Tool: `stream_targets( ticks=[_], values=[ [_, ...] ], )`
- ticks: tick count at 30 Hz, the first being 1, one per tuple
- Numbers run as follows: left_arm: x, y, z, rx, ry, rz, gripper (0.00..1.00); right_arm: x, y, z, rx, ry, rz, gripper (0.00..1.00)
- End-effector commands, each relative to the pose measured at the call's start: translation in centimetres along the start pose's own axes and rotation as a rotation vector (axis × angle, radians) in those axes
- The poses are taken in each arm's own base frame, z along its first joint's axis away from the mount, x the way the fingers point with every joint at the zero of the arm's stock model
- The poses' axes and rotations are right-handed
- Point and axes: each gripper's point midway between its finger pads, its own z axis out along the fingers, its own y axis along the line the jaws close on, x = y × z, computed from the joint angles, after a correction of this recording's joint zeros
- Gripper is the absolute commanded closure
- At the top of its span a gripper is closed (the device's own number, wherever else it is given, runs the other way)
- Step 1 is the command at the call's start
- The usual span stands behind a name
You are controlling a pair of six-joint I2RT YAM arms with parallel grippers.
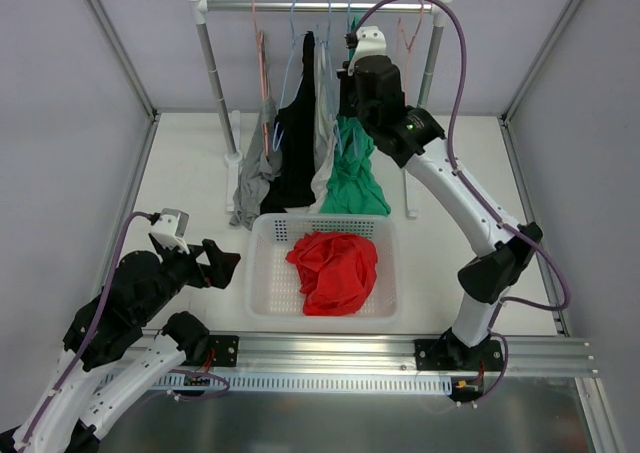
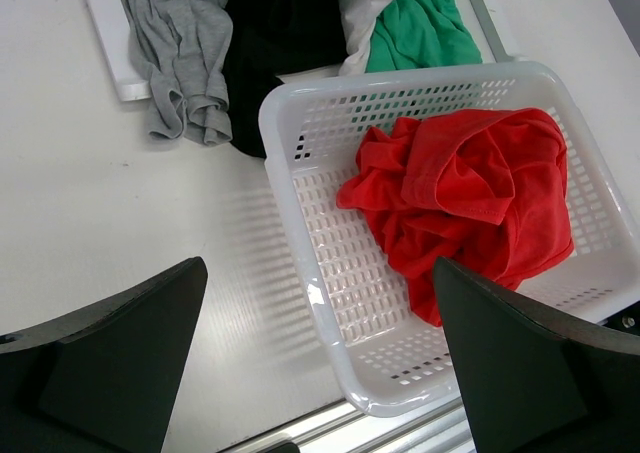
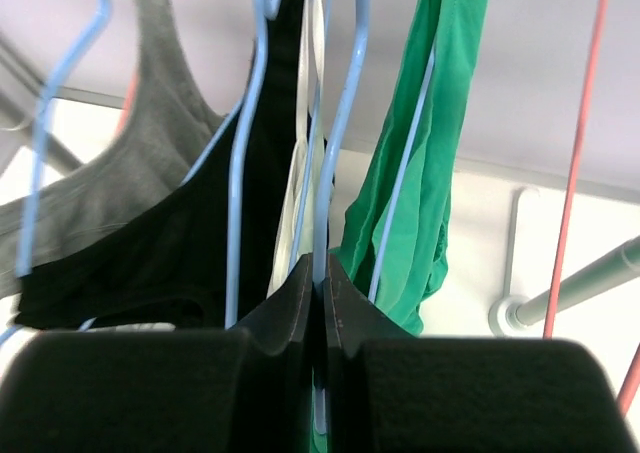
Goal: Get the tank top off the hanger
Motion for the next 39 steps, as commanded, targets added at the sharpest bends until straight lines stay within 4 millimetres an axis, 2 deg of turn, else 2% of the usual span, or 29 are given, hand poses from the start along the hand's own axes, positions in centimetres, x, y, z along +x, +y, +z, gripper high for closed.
stream_targets(
  ticks=[1,7,12,13,14,15,16,17,18,19,20,21,23,24,27,28,30,32,33,34,35,36,37,38,39],
  values=[
    [-0.7,-0.6,-0.1,0.031,-0.034,-0.019,0.01,-7.3,-0.3,-5.3,-0.115,-0.183,0.013,1.0],
    [-0.6,-0.6,-0.1,0.029,-0.031,-0.018,0.01,-7.9,-1.4,-7.2,-0.123,-0.202,-0.012,1.0],
    [-0.7,-0.6,-0.1,0.029,-0.033,-0.019,0.01,-7.3,-1.4,-9.2,-0.179,-0.199,-0.026,1.0],
    [-0.6,-0.5,-0.1,0.027,-0.03,-0.018,0.01,-6.4,-1.3,-9.3,-0.188,-0.182,-0.035,1.0],
    [-0.6,-0.5,-0.1,0.027,-0.03,-0.018,0.01,-7.0,-1.7,-10.6,-0.197,-0.201,-0.035,1.0],
    [-0.6,-0.6,-0.1,0.029,-0.031,-0.018,0.01,-6.9,-1.8,-11.2,-0.207,-0.204,-0.04,1.0],
    [-0.6,-0.6,-0.1,0.029,-0.031,-0.018,0.01,-5.9,-2.1,-11.2,-0.204,-0.186,-0.047,0.99],
    [-0.6,-0.6,-0.1,0.031,-0.03,-0.018,0.01,-6.5,-2.6,-12.6,-0.206,-0.21,-0.041,1.0],
    [-0.6,-0.7,0.0,0.034,-0.026,-0.018,0.01,-6.4,-2.9,-13.0,-0.208,-0.211,-0.047,1.0],
    [-0.6,-0.7,0.0,0.035,-0.025,-0.016,0.01,-5.3,-3.1,-13.1,-0.208,-0.191,-0.057,1.0],
    [-0.6,-0.7,0.0,0.037,-0.025,-0.014,0.01,-5.8,-3.7,-14.5,-0.211,-0.212,-0.051,1.0],
    [-0.6,-0.9,0.0,0.044,-0.018,-0.011,0.01,-5.6,-4.1,-15.0,-0.213,-0.215,-0.06,1.0],
    [-0.8,-1.2,-0.1,0.058,-0.018,0.0,0.01,-4.1,-4.8,-15.6,-0.208,-0.194,-0.071,1.0],
    [-0.8,-1.2,-0.1,0.06,-0.012,0.003,0.01,-4.5,-5.5,-17.1,-0.21,-0.221,-0.064,1.0],
    [-1.4,-2.0,-0.2,0.092,-0.007,0.029,0.02,-3.2,-6.1,-18.8,-0.239,-0.198,-0.086,1.0],
    [-2.1,-2.4,-0.4,0.108,-0.018,0.038,0.01,-3.3,-6.4,-20.0,-0.25,-0.206,-0.102,1.0],
    [-3.1,-3.2,-0.2,0.13,-0.018,0.045,0.01,-2.2,-6.7,-21.0,-0.265,-0.167,-0.118,1.0],
    [-5.4,-4.9,-1.0,0.198,-0.057,0.05,0.01,-1.6,-7.5,-22.6,-0.26,-0.155,-0.119,1.0],
    [-6.0,-5.6,-0.5,0.21,-0.042,0.056,0.01,-1.2,-7.8,-23.0,-0.254,-0.148,-0.119,1.0],
    [-7.8,-6.9,-1.3,0.261,-0.072,0.06,0.01,-1.0,-8.2,-23.5,-0.248,-0.145,-0.118,1.0],
    [-8.7,-8.2,-1.7,0.322,-0.079,0.065,0.01,-0.9,-8.9,-24.8,-0.24,-0.154,-0.104,1.0],
    [-9.2,-9.2,-1.0,0.347,-0.054,0.071,0.01,-0.8,-9.5,-25.4,-0.221,-0.16,-0.096,1.0],
    [-10.9,-10.4,-1.7,0.391,-0.079,0.077,0.01,-0.8,-9.9,-26.0,-0.212,-0.166,-0.089,1.0],
    [-11.7,-11.3,-1.8,0.429,-0.079,0.08,0.01,-0.7,-10.8,-27.4,-0.196,-0.176,-0.081,1.0],
    [-12.0,-13.0,-0.9,0.493,-0.038,0.087,0.01,-0.8,-11.6,-28.1,-0.166,-0.184,-0.073,1.0]
  ],
)
